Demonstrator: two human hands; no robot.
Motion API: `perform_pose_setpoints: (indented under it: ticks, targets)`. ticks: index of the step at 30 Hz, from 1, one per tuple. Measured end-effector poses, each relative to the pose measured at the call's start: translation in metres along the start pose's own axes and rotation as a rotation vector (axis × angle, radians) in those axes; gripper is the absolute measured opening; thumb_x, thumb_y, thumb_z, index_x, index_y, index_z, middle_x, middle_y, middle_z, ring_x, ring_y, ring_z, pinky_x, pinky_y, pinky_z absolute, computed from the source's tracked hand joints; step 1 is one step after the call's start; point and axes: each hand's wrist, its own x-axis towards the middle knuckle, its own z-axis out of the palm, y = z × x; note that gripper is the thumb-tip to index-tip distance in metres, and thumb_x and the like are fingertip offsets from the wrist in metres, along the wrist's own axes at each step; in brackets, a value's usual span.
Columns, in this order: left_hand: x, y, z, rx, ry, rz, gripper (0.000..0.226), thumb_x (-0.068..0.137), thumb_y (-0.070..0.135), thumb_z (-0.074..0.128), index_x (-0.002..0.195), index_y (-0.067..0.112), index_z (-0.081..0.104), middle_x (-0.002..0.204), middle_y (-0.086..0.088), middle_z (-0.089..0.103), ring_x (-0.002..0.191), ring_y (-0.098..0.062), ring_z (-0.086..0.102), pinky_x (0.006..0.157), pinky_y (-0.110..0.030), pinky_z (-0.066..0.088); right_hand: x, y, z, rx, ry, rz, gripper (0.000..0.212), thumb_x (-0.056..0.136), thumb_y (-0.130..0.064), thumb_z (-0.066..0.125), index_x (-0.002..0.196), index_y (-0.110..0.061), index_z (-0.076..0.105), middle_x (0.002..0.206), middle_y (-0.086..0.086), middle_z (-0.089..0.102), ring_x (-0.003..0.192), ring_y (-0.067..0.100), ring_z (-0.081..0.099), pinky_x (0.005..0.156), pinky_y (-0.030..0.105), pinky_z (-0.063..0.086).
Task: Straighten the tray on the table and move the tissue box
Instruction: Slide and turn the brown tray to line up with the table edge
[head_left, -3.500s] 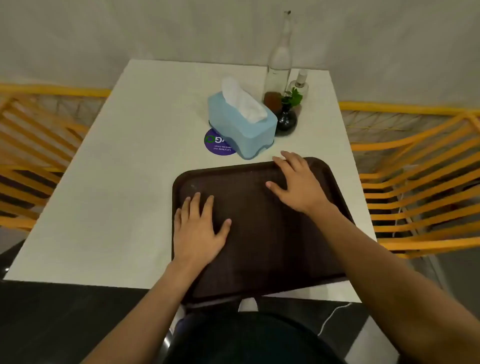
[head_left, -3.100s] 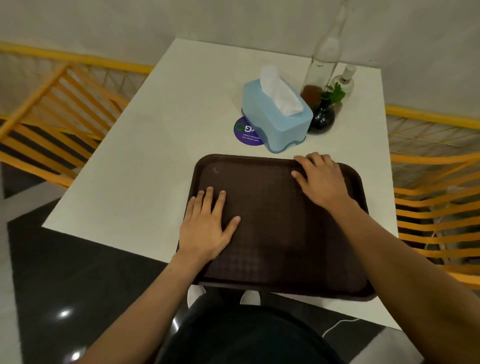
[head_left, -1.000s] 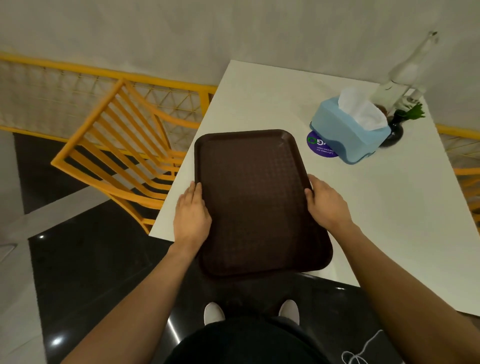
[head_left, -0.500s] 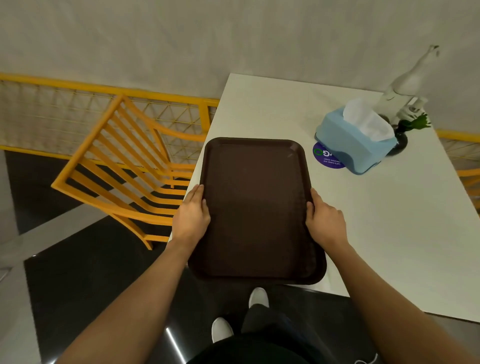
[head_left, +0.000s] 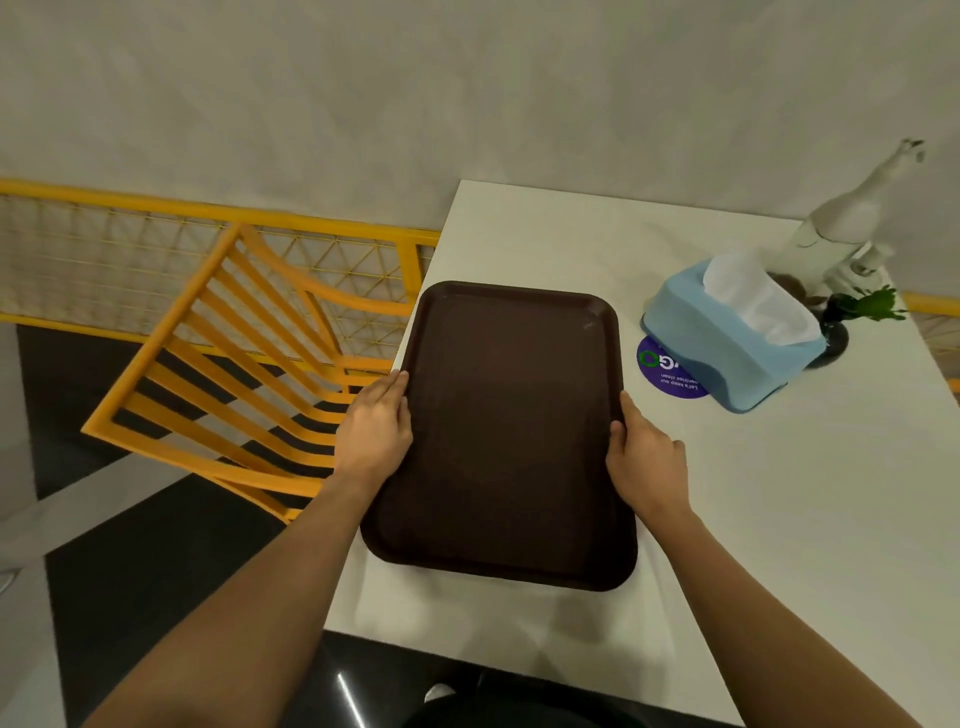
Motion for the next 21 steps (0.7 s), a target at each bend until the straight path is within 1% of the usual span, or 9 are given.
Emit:
perform_pose_setpoints:
  ticks: [3, 6, 9, 12, 17, 21]
  targets:
    - [0.014, 0.000, 0.002, 0.007, 0.006, 0.010, 0.043, 0.104, 0.019, 0.048, 0.146, 0.009, 0.053, 0.146, -0.010, 0.057, 0.136, -0.025, 0.051, 0.113, -0.037, 0.039, 0.016, -0.002, 0.002, 0.000, 0.002, 0.021, 0.052, 0.109, -0.040, 0.032, 0.158, -0.022, 0.030, 0.117, 0.007, 0.071, 0.104, 0.028, 0.069, 0.107, 0.054, 0.042]
    - [0.029, -0.002, 0.003, 0.001, 0.003, 0.031, 0.043, 0.103, 0.017, 0.049, 0.145, 0.007, 0.054, 0.145, -0.012, 0.058, 0.135, -0.027, 0.052, 0.113, -0.038, 0.039, 0.026, -0.005, 0.004, 0.009, 0.027, 0.022, 0.051, 0.109, -0.037, 0.032, 0.158, -0.021, 0.031, 0.113, 0.008, 0.071, 0.101, 0.029, 0.069, 0.105, 0.053, 0.042]
    - [0.044, -0.005, 0.004, -0.001, -0.013, 0.045, 0.045, 0.103, 0.016, 0.048, 0.146, 0.007, 0.053, 0.146, -0.012, 0.057, 0.136, -0.026, 0.051, 0.115, -0.039, 0.037, 0.033, -0.011, 0.002, 0.016, 0.021, 0.039, 0.052, 0.109, -0.037, 0.031, 0.158, -0.021, 0.030, 0.117, 0.008, 0.070, 0.105, 0.030, 0.068, 0.108, 0.054, 0.040]
    - [0.058, -0.006, 0.004, -0.023, -0.028, 0.056, 0.045, 0.103, 0.017, 0.047, 0.147, 0.008, 0.052, 0.146, -0.011, 0.056, 0.136, -0.026, 0.050, 0.114, -0.041, 0.040, 0.039, -0.017, -0.002, 0.015, 0.006, 0.062, 0.052, 0.109, -0.038, 0.029, 0.159, -0.021, 0.028, 0.121, 0.009, 0.069, 0.110, 0.031, 0.066, 0.109, 0.055, 0.038]
    - [0.069, -0.012, 0.003, -0.069, -0.068, 0.052, 0.047, 0.103, 0.018, 0.047, 0.149, 0.009, 0.049, 0.149, -0.010, 0.054, 0.138, -0.025, 0.048, 0.114, -0.040, 0.040, 0.039, -0.027, -0.003, 0.026, 0.001, 0.090, 0.053, 0.109, -0.039, 0.032, 0.159, -0.022, 0.027, 0.123, 0.010, 0.068, 0.112, 0.032, 0.065, 0.111, 0.058, 0.038]
    - [0.062, -0.015, 0.003, -0.130, -0.072, 0.035, 0.048, 0.103, 0.019, 0.048, 0.150, 0.011, 0.047, 0.148, -0.009, 0.054, 0.138, -0.024, 0.048, 0.114, -0.041, 0.041, 0.029, -0.030, 0.000, 0.046, 0.040, 0.110, 0.051, 0.109, -0.037, 0.033, 0.158, -0.024, 0.029, 0.126, 0.011, 0.069, 0.112, 0.034, 0.066, 0.111, 0.058, 0.039]
